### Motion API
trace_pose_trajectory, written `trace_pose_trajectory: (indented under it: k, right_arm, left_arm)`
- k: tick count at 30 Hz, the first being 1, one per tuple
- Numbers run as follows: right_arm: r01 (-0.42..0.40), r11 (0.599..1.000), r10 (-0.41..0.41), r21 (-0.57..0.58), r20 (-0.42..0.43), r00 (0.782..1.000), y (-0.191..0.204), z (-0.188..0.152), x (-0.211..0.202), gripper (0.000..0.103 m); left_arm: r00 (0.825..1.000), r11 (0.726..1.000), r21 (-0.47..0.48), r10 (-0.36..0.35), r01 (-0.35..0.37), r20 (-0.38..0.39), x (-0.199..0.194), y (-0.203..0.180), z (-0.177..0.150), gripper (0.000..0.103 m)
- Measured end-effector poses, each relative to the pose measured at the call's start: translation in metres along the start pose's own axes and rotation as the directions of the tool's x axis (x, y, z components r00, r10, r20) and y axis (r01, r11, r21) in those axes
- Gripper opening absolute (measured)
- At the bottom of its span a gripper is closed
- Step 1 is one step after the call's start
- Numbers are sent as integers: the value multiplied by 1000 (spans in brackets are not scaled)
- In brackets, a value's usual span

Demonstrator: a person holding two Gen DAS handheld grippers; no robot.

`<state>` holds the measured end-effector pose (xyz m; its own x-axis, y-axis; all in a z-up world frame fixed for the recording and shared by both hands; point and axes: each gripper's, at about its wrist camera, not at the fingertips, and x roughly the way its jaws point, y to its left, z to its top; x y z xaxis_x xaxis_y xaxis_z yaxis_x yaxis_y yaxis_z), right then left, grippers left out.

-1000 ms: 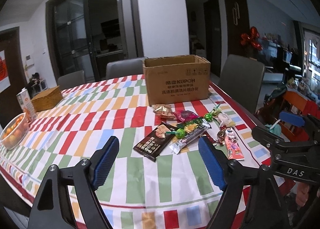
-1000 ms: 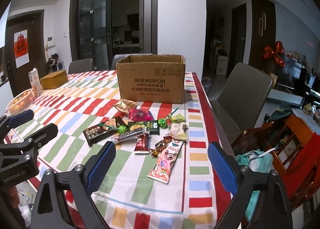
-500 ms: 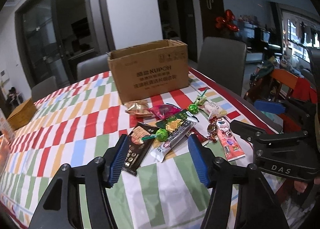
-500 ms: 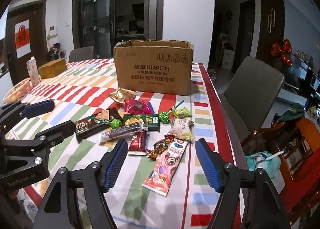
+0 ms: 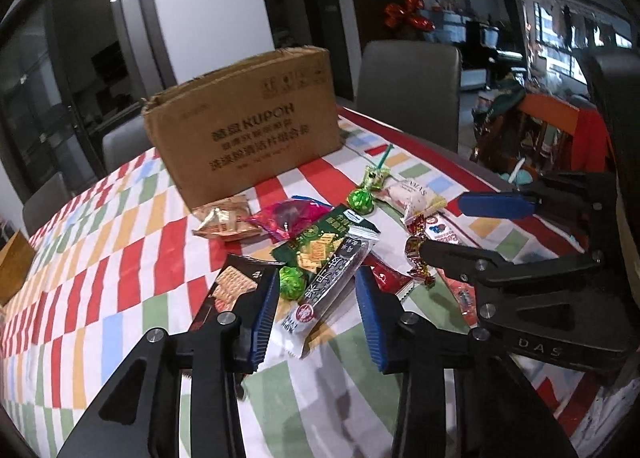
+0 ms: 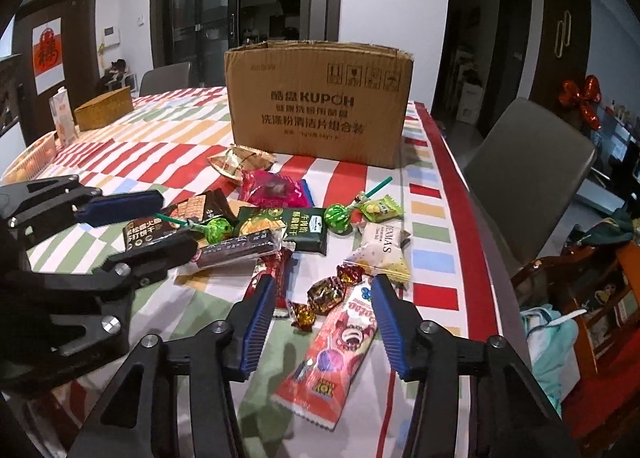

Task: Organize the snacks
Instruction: 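Grasp the silver stick snack with the left tool while the right tool grasps the gold candy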

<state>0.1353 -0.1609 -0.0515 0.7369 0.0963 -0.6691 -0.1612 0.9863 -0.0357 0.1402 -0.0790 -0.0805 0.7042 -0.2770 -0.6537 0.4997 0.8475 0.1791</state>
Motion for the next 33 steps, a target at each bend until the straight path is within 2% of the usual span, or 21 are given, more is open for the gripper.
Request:
trace_pose_trajectory:
  k: [16,24,33]
  right_arm:
    - [-32,999,34,17,-101,994,-5,2,38,37]
    - [-57,998,61,32,-136,989,-8,4,50,35]
    - [-66,998,69,23,-144,987,-6,4,58,27]
  left_arm:
    - [995,997,36,-70,72,-72,41,-1,3,33]
    - [989,995,16,-97,99,-109,57,1,2,31]
    - [984,993,-29,-116,113,-138,71,5,4,27]
